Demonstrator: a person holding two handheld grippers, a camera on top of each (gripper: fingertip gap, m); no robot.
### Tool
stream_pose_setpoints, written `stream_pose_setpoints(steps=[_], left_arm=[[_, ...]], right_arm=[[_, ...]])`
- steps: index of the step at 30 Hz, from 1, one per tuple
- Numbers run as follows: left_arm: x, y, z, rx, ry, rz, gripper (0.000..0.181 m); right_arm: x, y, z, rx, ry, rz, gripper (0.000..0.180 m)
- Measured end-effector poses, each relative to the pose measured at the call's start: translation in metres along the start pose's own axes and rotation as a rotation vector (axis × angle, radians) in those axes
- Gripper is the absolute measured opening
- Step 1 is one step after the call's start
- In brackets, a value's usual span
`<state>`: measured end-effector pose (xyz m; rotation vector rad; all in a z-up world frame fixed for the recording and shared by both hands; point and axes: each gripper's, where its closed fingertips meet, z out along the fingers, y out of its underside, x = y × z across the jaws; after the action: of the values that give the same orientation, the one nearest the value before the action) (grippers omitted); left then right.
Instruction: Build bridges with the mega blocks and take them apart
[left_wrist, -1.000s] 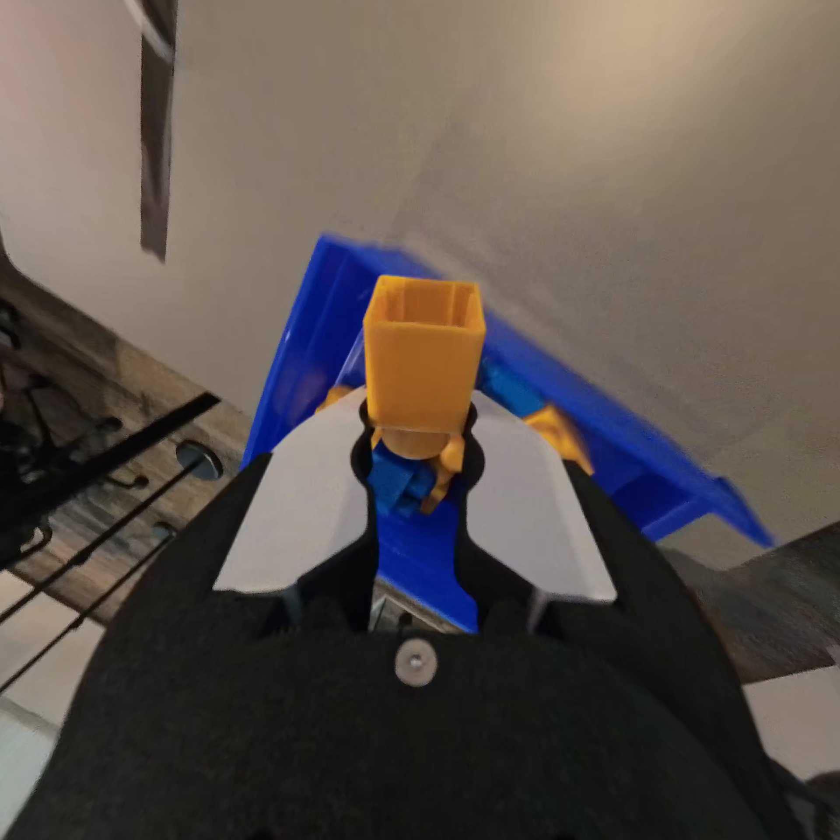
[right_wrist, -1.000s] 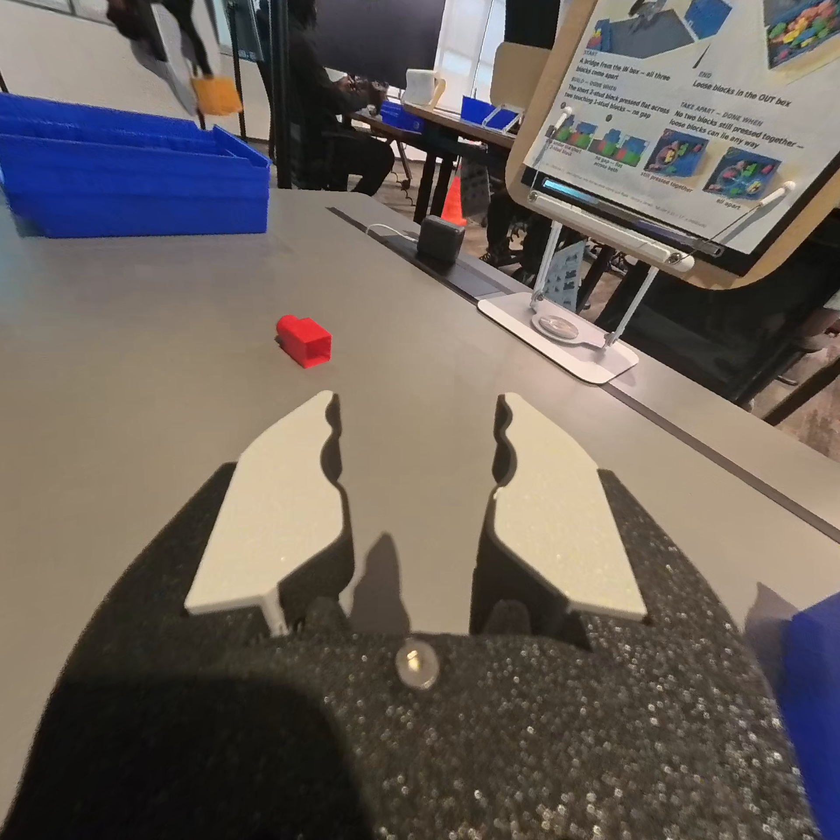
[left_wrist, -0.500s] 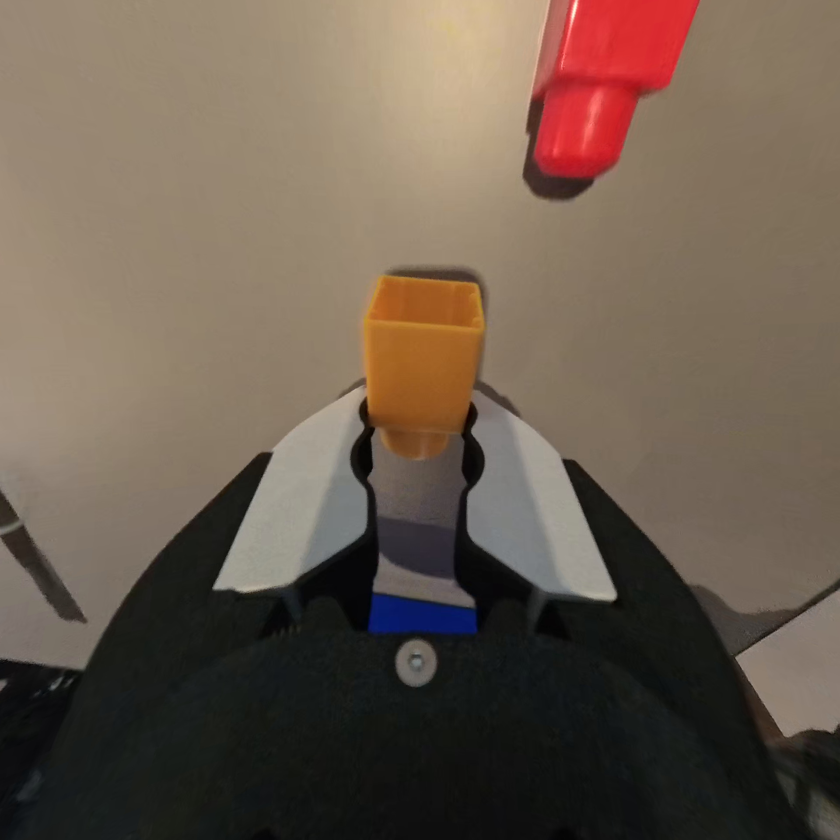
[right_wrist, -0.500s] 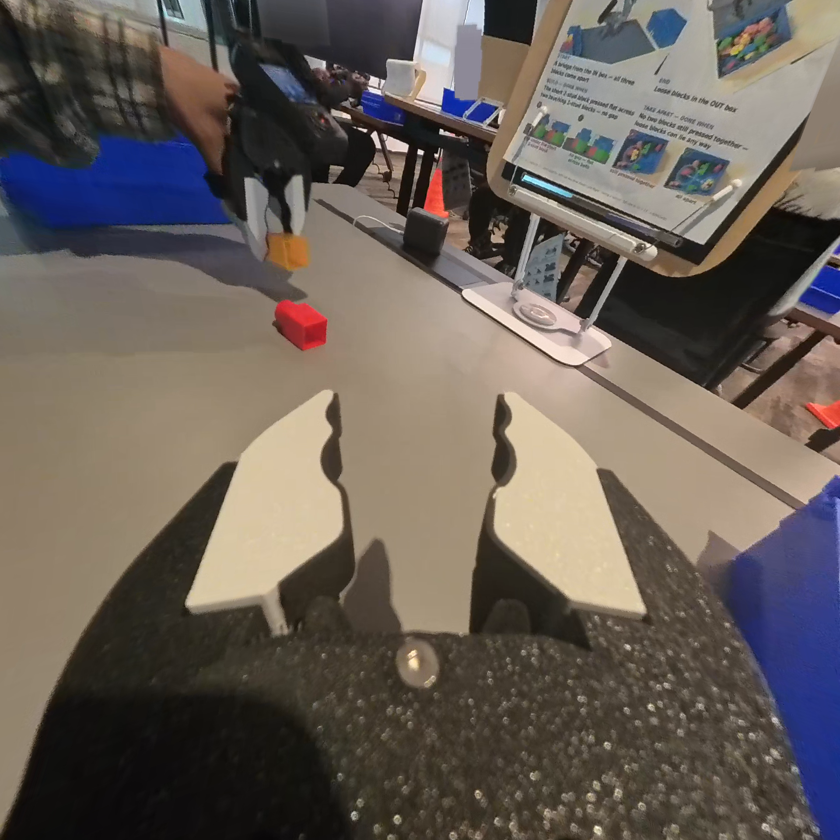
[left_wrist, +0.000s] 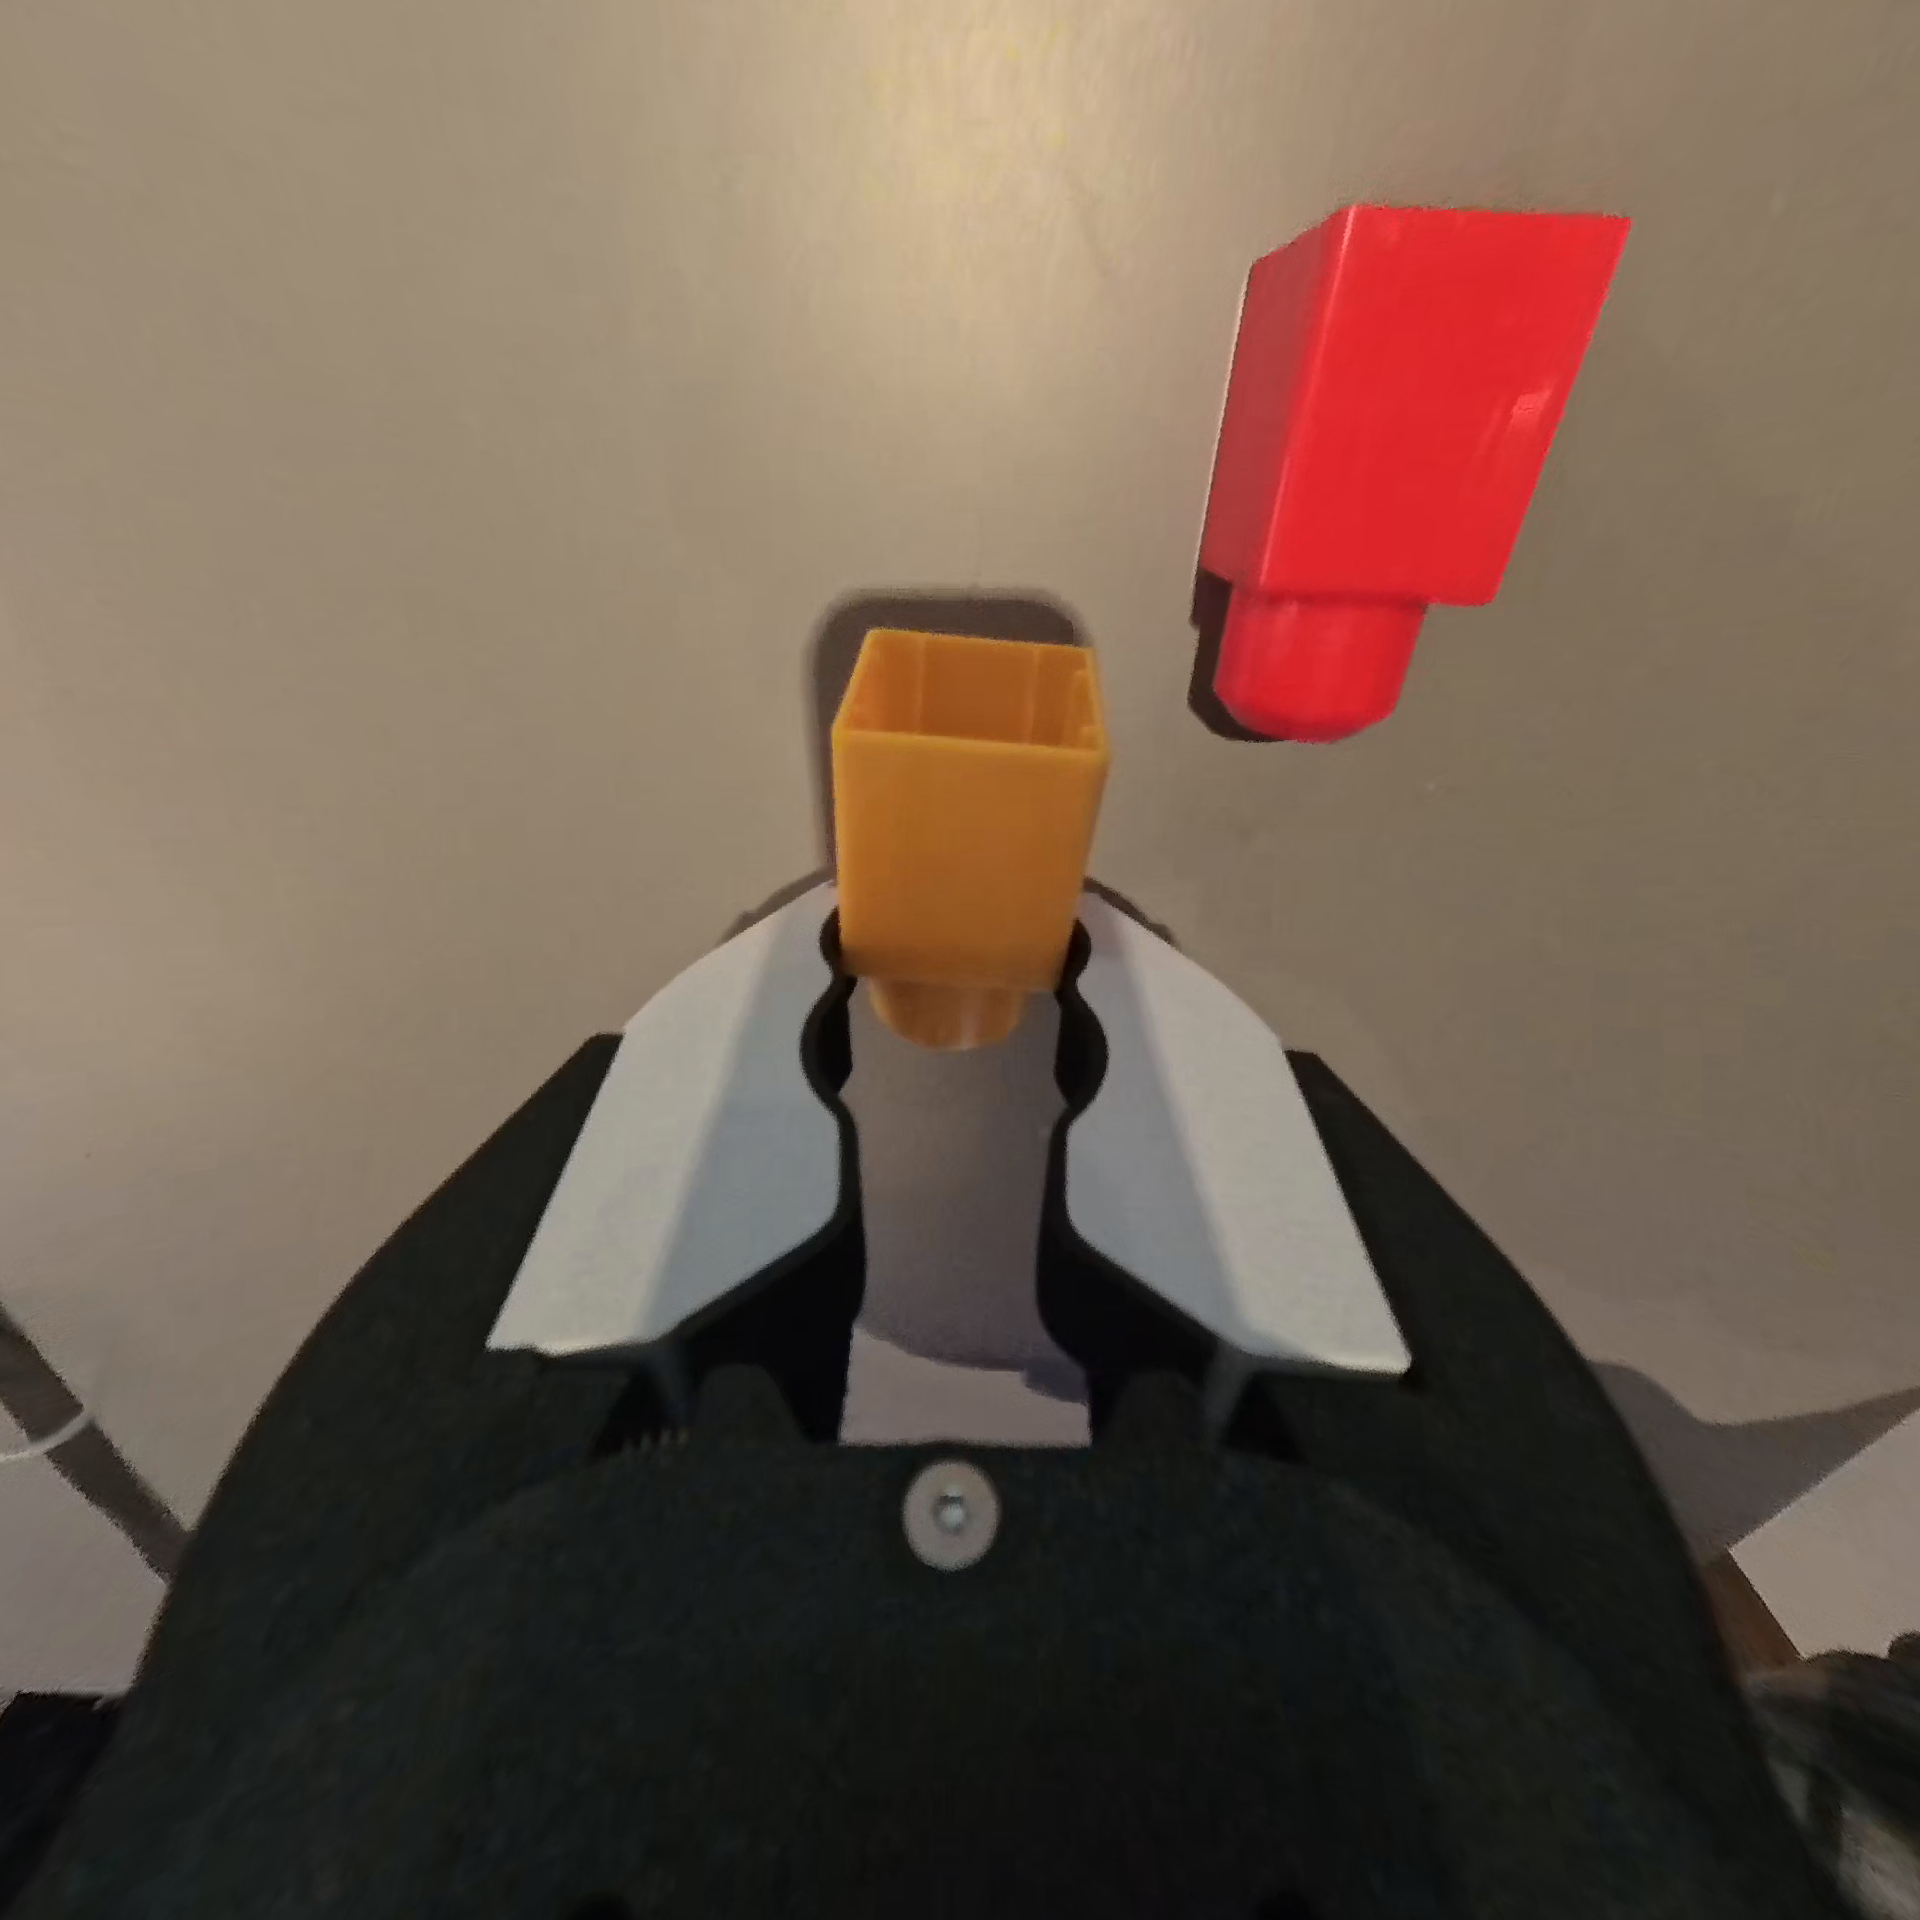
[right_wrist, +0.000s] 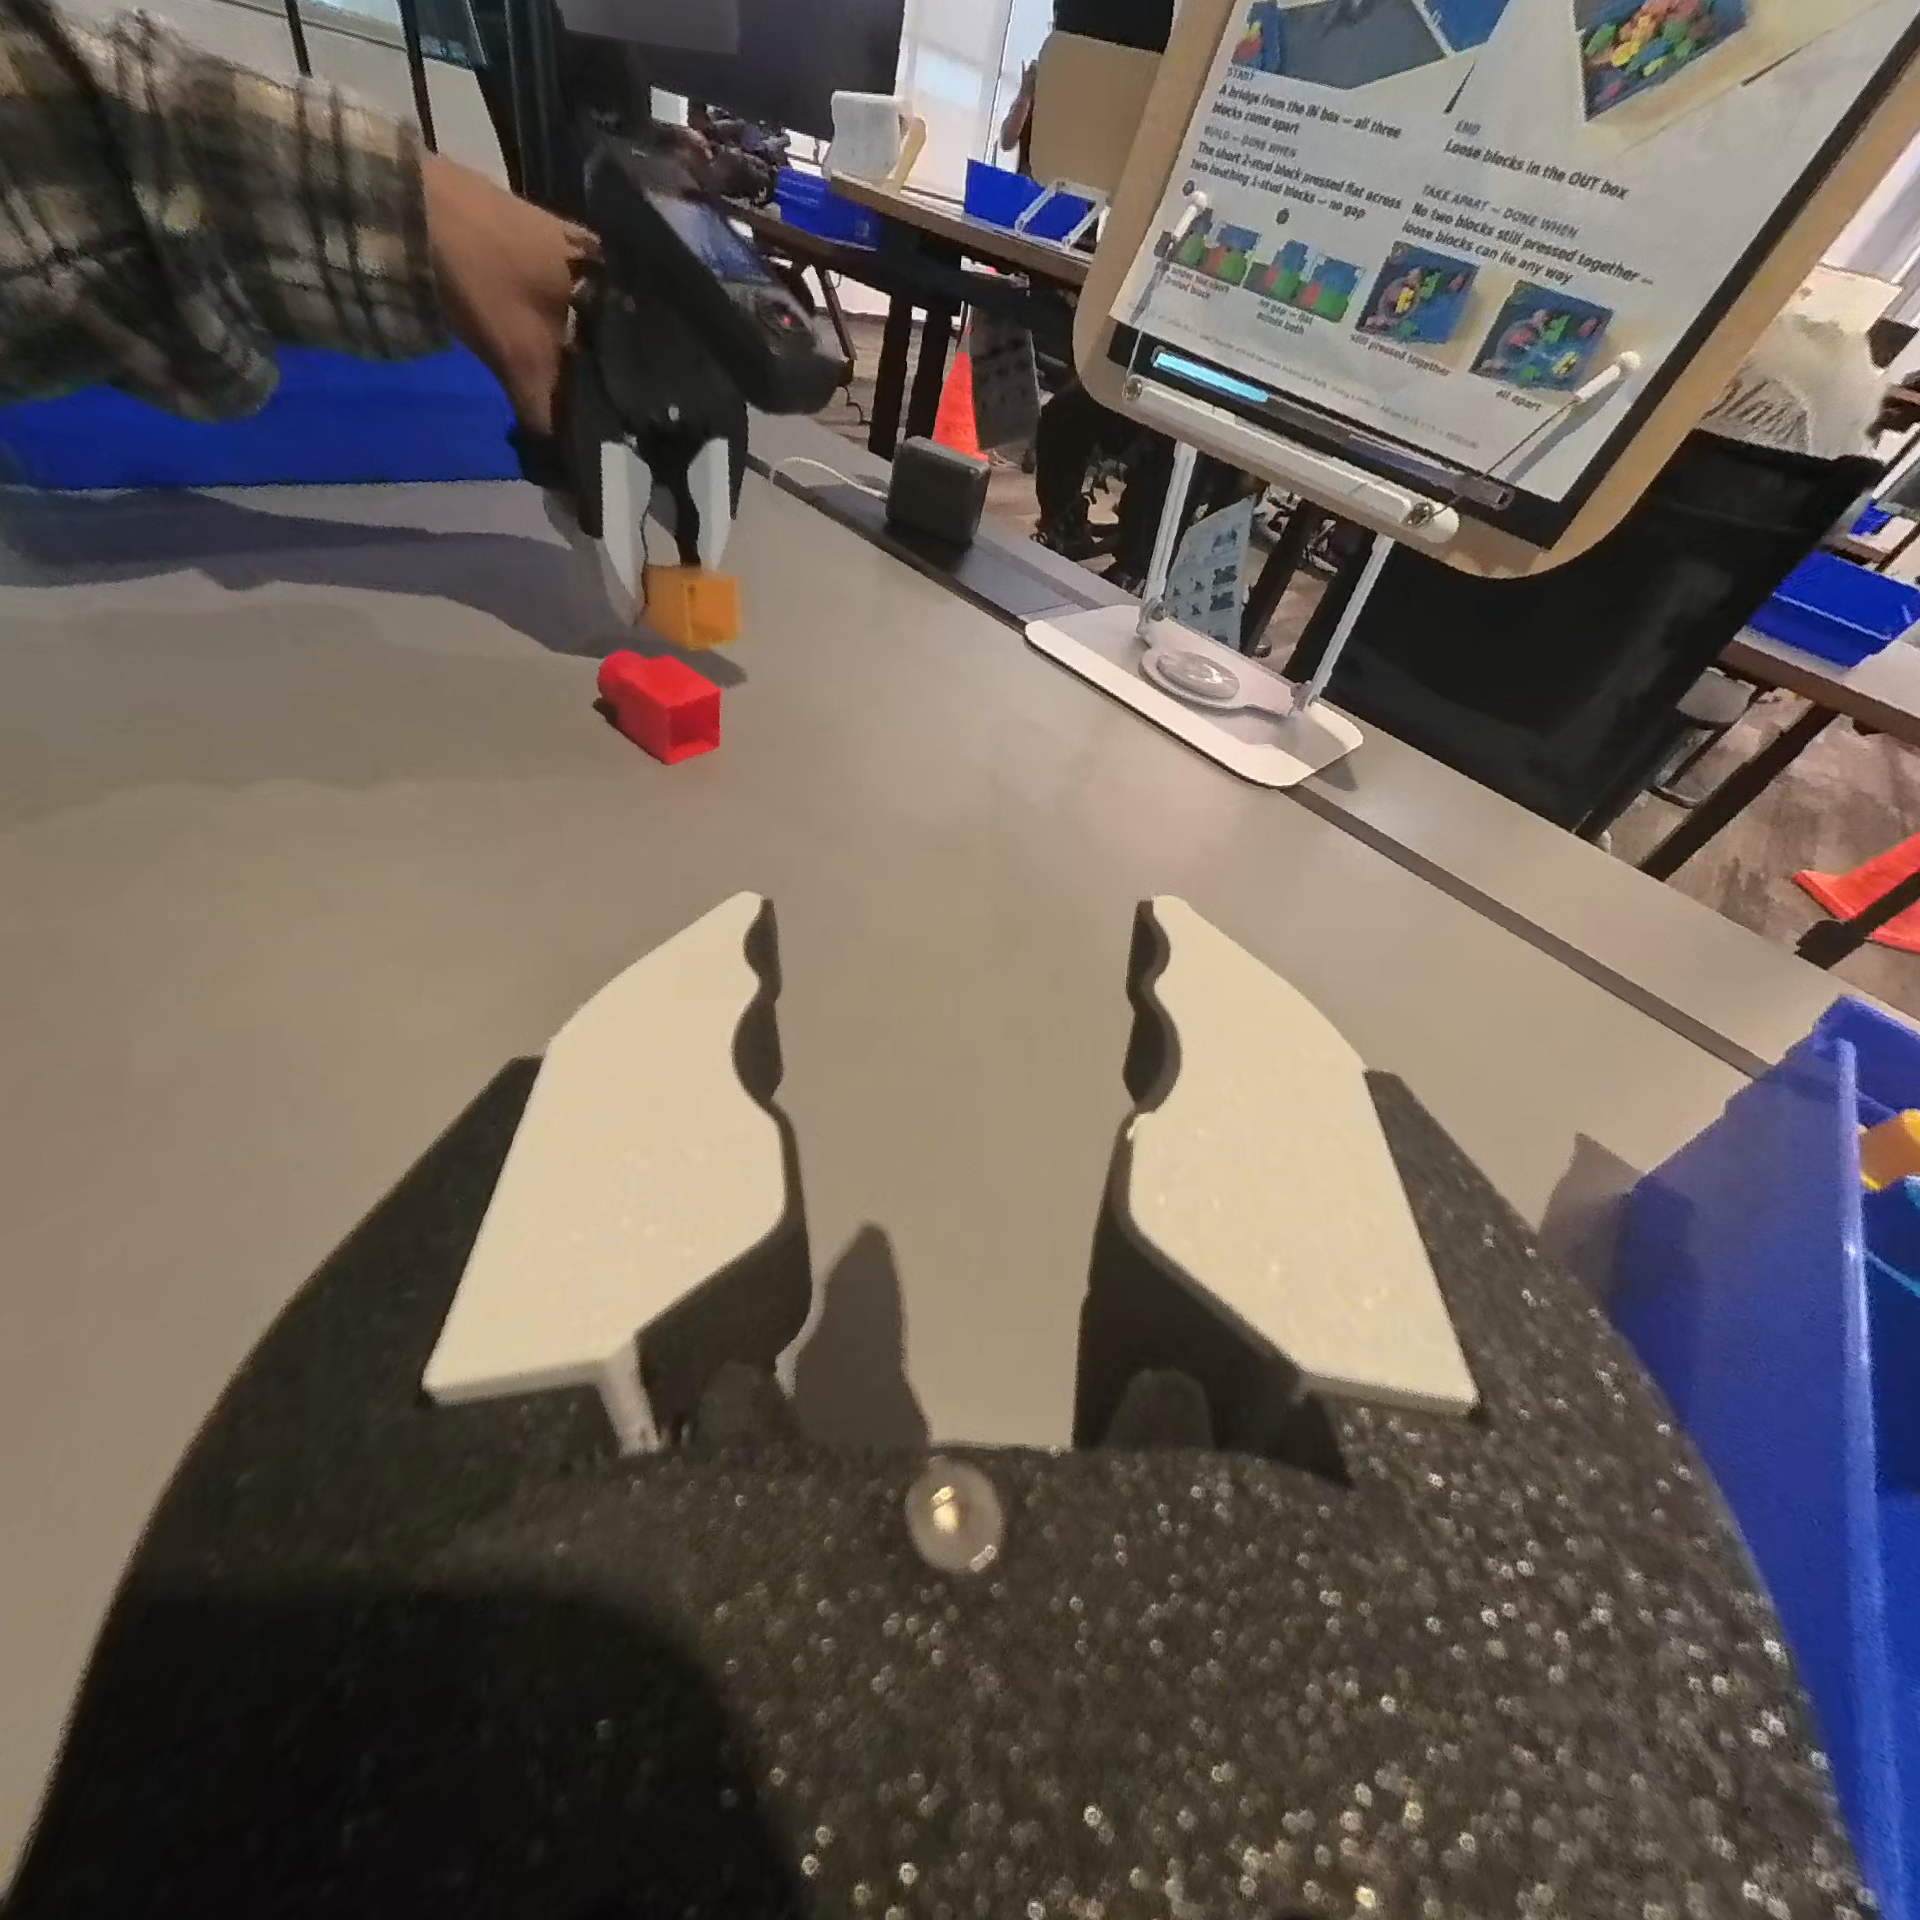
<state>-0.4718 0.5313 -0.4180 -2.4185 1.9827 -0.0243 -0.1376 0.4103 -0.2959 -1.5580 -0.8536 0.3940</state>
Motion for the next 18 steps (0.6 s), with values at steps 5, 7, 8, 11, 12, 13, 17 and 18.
stream_pose_setpoints(steps=[5,7,8,11,12,13,17,18], left_arm=[[0.003,-0.009,0.01,0.011,0.01,0.01,0.037],[0.004,-0.012,0.012,0.036,0.013,0.007,0.037],[0.004,-0.012,0.012,0.053,0.009,0.004,0.041],[0.001,-0.012,0.005,0.154,-0.014,-0.022,0.05],[0.001,-0.013,0.001,0.217,-0.016,-0.036,0.052],[0.002,-0.014,-0.003,0.288,-0.015,-0.052,0.053],[0.004,-0.017,-0.015,0.591,-0.018,-0.094,0.056],[0.005,-0.015,-0.015,0.636,-0.016,-0.097,0.056]], right_arm=[[-0.002,0.001,0.004,-0.004,-0.014,0.0,0.066],[-0.004,0.002,0.005,-0.005,-0.022,0.001,0.067],[-0.004,0.002,0.006,-0.006,-0.023,0.001,0.069],[-0.004,0.003,0.005,-0.005,-0.019,-0.004,0.07],[-0.003,0.002,0.003,0.001,-0.014,-0.004,0.07],[-0.002,0.002,0.002,0.009,-0.009,0.0,0.07],[0.001,0.001,0.0,0.036,-0.002,0.019,0.07],[0.0,0.001,0.0,0.039,-0.008,0.024,0.07]])
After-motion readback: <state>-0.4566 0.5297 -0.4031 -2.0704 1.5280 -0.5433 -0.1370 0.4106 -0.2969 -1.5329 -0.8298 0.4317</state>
